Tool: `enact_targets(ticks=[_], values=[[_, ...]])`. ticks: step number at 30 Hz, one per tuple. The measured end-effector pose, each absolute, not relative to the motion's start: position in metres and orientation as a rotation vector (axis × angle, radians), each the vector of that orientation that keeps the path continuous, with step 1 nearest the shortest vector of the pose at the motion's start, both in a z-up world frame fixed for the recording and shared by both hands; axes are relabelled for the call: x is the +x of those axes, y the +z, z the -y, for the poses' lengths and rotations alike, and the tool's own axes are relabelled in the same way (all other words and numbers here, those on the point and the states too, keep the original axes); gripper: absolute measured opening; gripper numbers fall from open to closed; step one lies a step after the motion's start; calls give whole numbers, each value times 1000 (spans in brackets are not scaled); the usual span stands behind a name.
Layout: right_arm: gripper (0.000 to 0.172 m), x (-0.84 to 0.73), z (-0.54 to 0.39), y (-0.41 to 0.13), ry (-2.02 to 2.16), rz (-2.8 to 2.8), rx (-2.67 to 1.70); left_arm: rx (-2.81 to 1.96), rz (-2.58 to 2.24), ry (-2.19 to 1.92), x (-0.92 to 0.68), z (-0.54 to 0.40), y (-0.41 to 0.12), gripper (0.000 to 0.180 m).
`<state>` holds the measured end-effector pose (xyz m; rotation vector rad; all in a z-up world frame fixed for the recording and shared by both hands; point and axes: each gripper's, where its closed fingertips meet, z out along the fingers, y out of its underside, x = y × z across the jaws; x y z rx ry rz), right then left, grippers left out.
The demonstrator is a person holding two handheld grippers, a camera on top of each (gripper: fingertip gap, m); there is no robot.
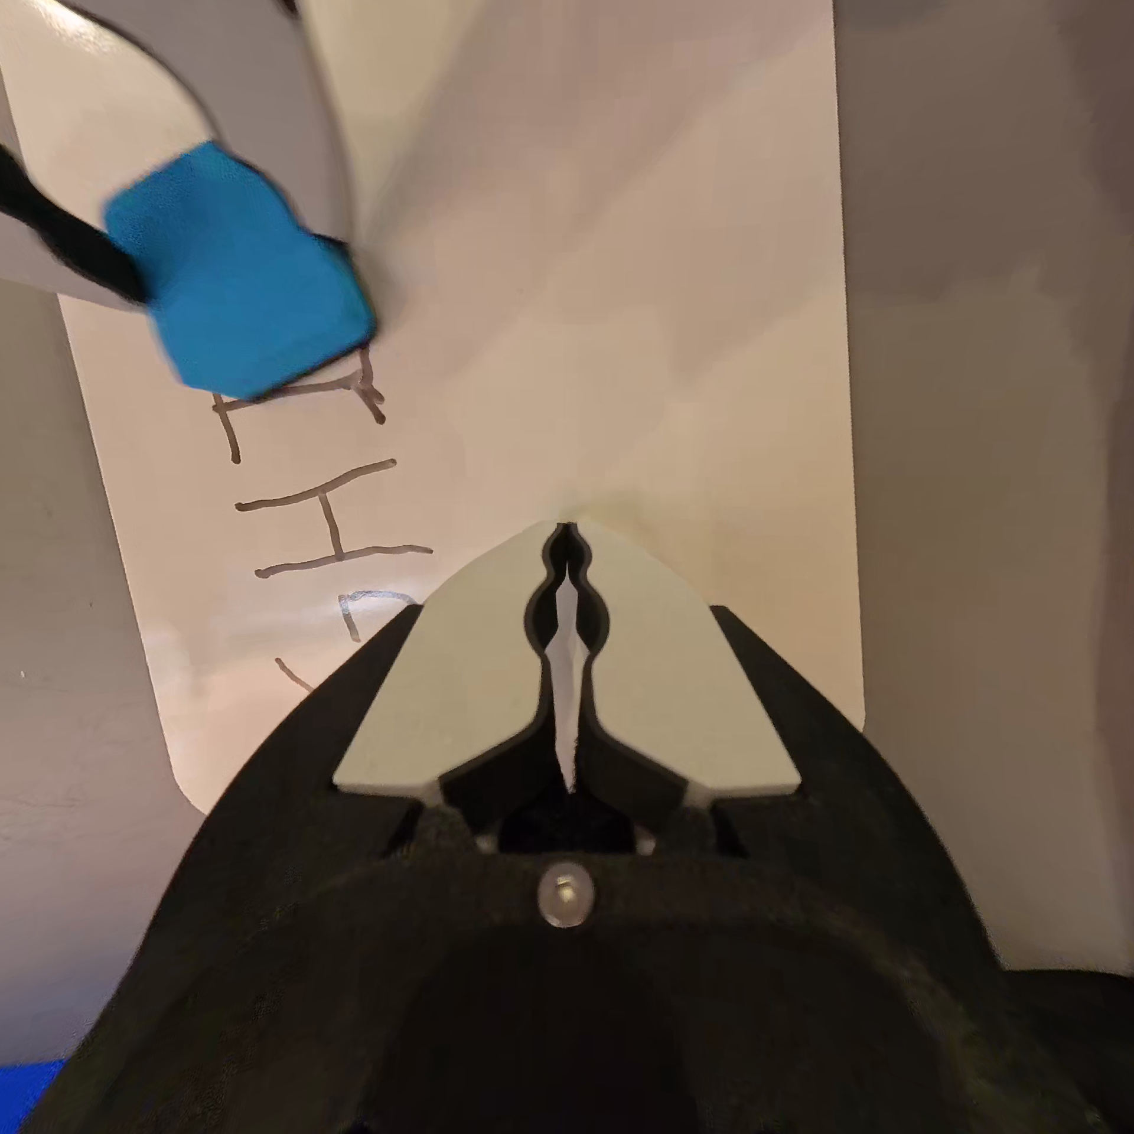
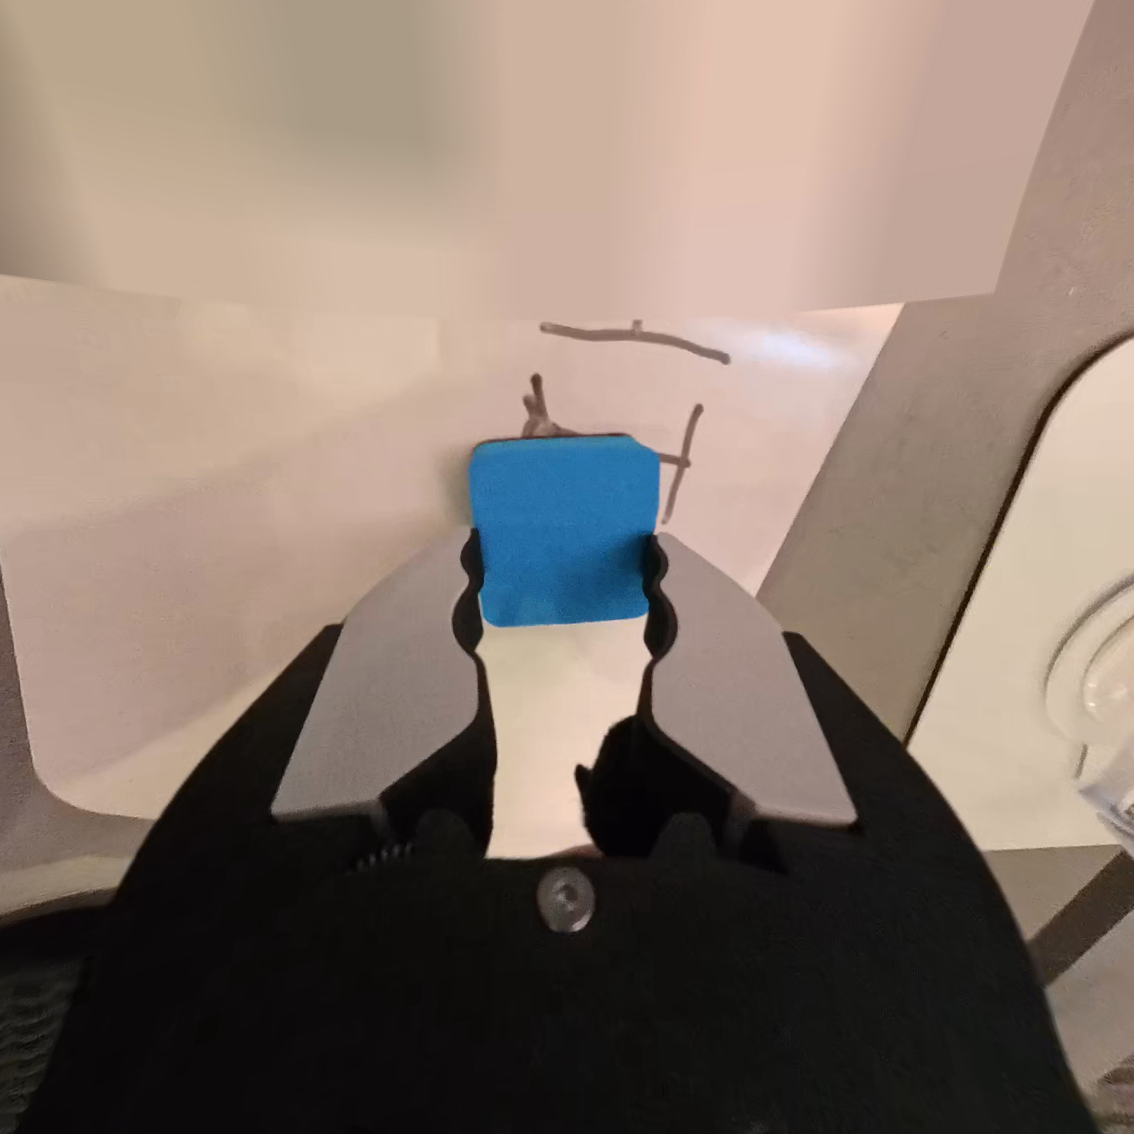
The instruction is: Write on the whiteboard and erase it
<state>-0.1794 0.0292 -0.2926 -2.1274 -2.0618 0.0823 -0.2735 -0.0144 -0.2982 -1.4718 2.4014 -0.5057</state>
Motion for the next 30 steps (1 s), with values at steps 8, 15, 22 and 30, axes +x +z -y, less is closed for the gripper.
enact_targets(ticks=[8,15,22,30], values=[[52,-174,-56,-293,82,1937,-2235,-1455,-2405,-447,-274,16,-298,1],[51,-178,-61,-294,97,1919,-2248,-1445,-2403,-397,-273,16,-298,1],[52,-194,-56,-295,89,1991,-2174,-1440,-2404,-379,-273,16,-298,1],[52,-217,-35,-294,120,2141,-2056,-1439,-2400,-364,-272,16,-298,1]])
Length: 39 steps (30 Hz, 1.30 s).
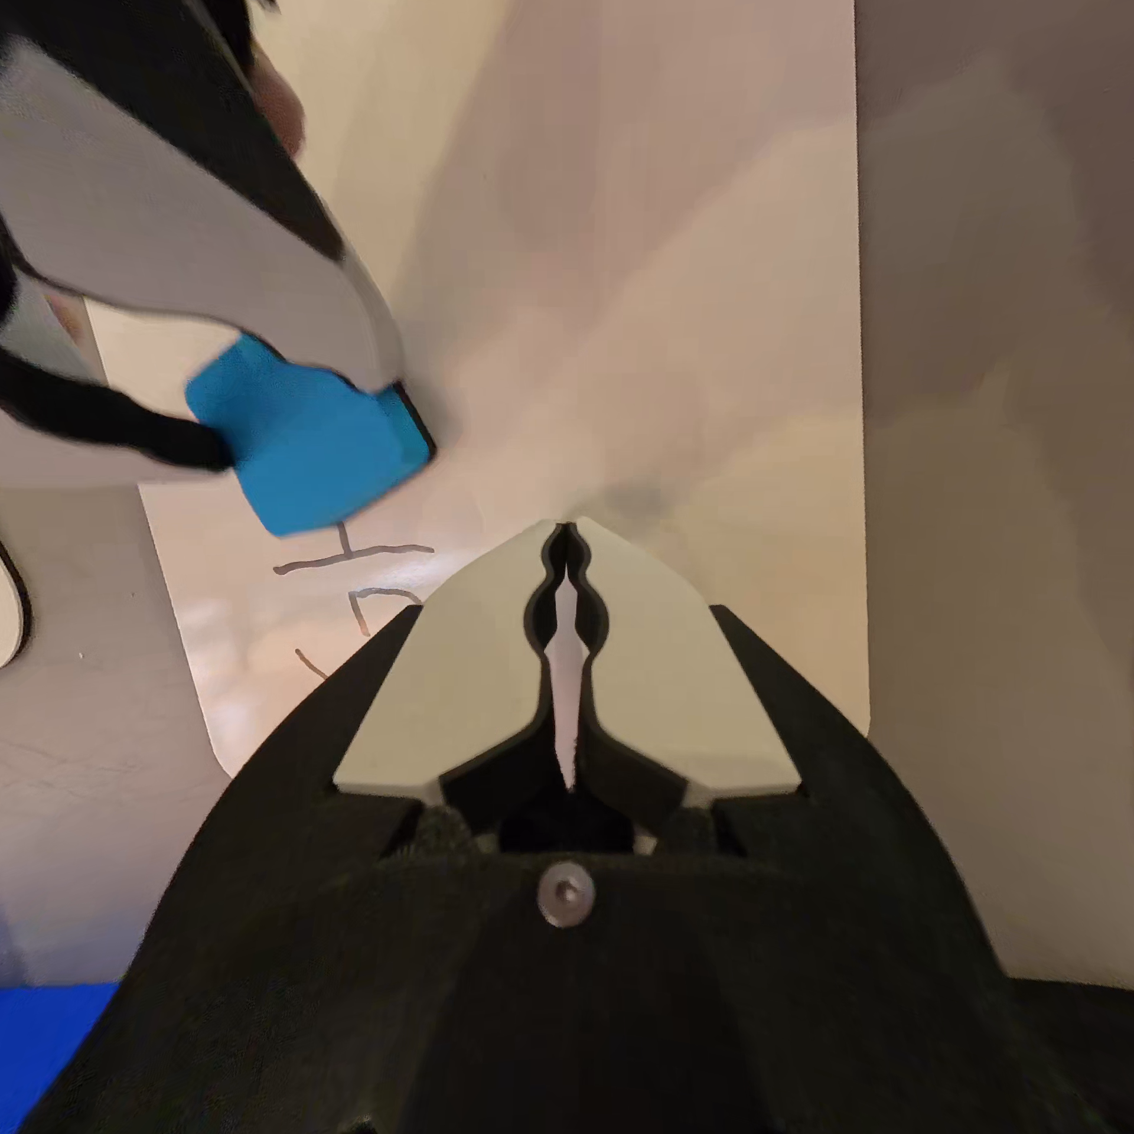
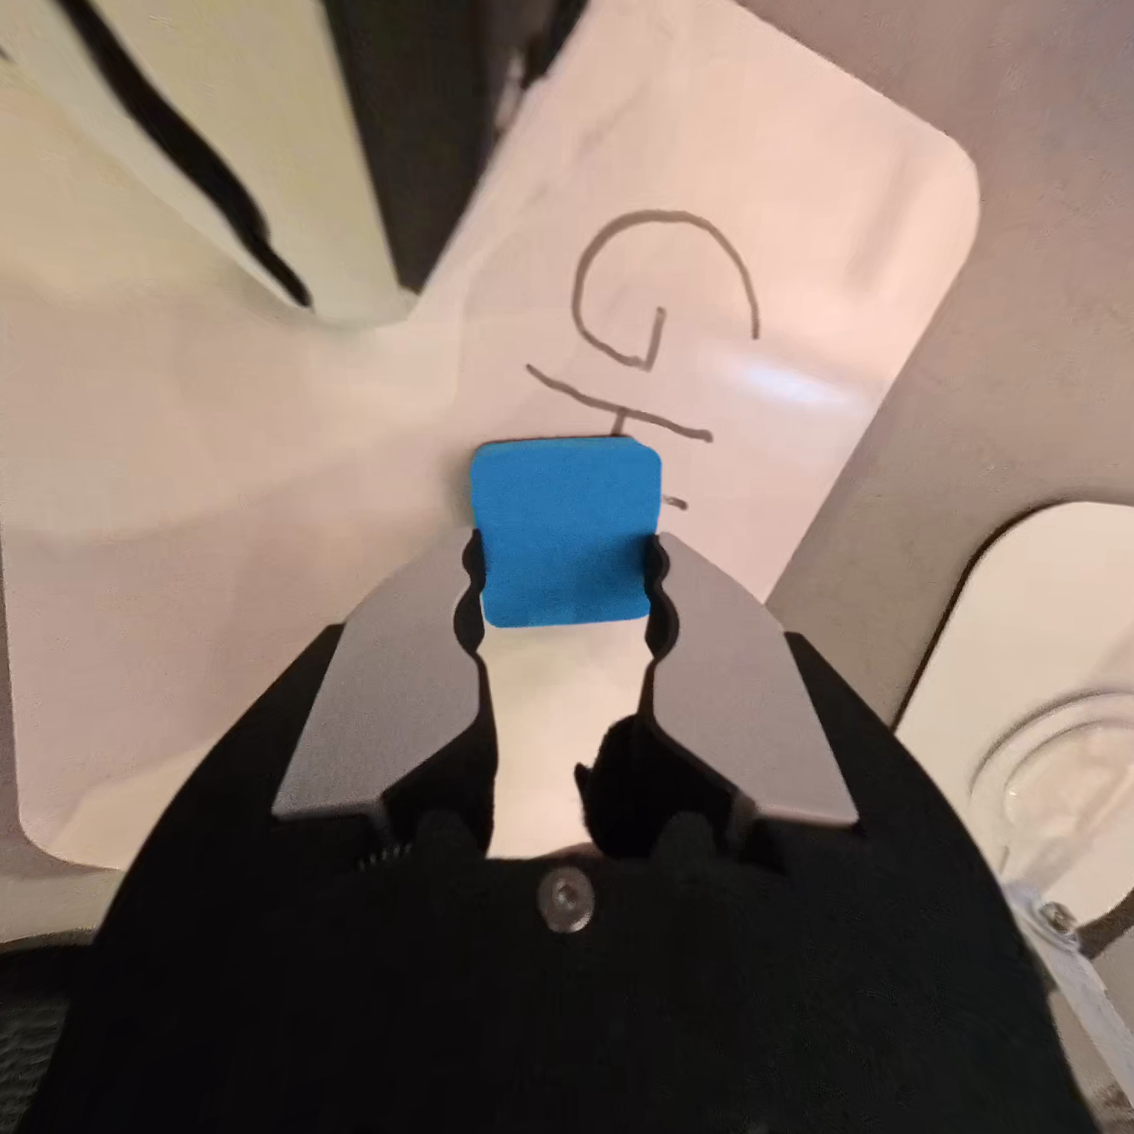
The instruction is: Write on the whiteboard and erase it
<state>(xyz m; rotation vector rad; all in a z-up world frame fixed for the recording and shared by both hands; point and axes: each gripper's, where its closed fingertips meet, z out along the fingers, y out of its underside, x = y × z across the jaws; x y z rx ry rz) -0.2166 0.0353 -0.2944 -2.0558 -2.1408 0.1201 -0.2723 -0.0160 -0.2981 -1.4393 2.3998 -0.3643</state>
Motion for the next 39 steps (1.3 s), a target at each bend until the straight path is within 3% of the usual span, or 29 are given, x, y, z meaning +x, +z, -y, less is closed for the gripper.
enact_targets(ticks=[3,13,24,39], values=[[52,-179,-52,-294,54,1980,-2232,-1448,-2397,-406,-272,16,-298,1],[52,-201,-20,-294,82,2104,-2107,-1411,-2404,-346,-272,16,-298,1],[51,-205,-66,-295,103,1920,-2232,-1385,-2412,-310,-271,22,-298,1],[52,-232,-63,-295,74,2001,-2189,-1378,-2400,-221,-271,22,-298,1]])
